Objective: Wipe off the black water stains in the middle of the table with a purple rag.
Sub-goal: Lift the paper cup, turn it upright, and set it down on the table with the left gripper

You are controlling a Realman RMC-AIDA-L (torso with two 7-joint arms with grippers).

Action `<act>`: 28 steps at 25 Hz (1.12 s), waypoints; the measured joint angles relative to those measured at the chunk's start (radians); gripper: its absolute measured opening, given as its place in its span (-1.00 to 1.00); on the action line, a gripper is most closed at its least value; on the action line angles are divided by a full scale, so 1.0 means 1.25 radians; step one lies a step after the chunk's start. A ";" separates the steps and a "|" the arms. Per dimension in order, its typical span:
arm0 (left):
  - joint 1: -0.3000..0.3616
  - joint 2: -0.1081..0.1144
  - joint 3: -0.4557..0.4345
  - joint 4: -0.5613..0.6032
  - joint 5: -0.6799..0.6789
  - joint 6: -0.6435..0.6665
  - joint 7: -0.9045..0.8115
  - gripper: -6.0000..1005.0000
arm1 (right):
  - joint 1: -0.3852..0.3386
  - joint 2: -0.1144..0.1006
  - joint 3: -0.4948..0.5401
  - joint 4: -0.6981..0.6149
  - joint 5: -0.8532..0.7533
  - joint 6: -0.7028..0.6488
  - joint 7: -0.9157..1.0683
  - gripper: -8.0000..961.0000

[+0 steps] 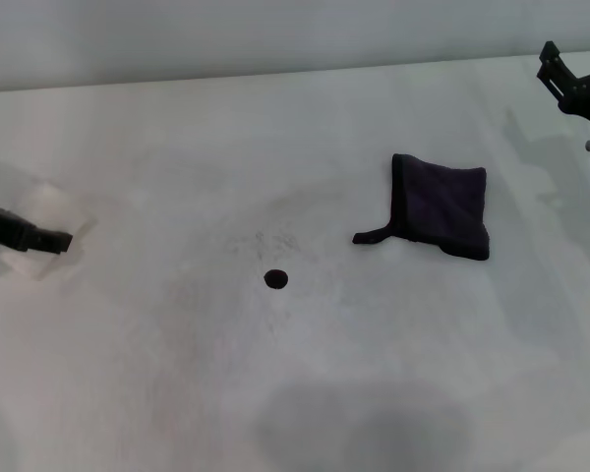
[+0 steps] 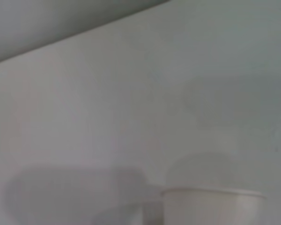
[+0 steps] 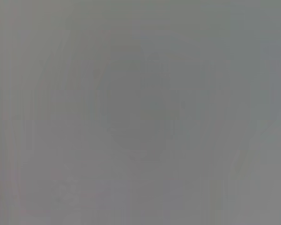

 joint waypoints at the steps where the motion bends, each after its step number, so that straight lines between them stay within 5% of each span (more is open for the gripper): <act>1: 0.000 -0.001 0.000 0.002 -0.001 0.003 -0.003 0.65 | -0.001 0.000 0.000 0.000 0.000 0.000 0.000 0.79; 12: 0.017 -0.034 0.045 0.063 -0.097 0.043 0.011 0.50 | -0.005 0.000 0.001 0.001 0.000 0.002 0.010 0.79; 16: 0.079 -0.037 0.058 0.052 -0.326 0.150 0.133 0.50 | -0.006 0.000 0.004 0.006 0.000 0.002 0.010 0.79; 20: 0.155 -0.038 0.095 -0.015 -0.668 0.221 0.395 0.50 | -0.013 0.001 0.011 0.007 0.000 0.002 0.014 0.79; 28: 0.192 -0.041 0.118 -0.285 -1.186 0.167 0.936 0.51 | -0.015 0.003 0.012 0.008 0.000 0.002 0.031 0.79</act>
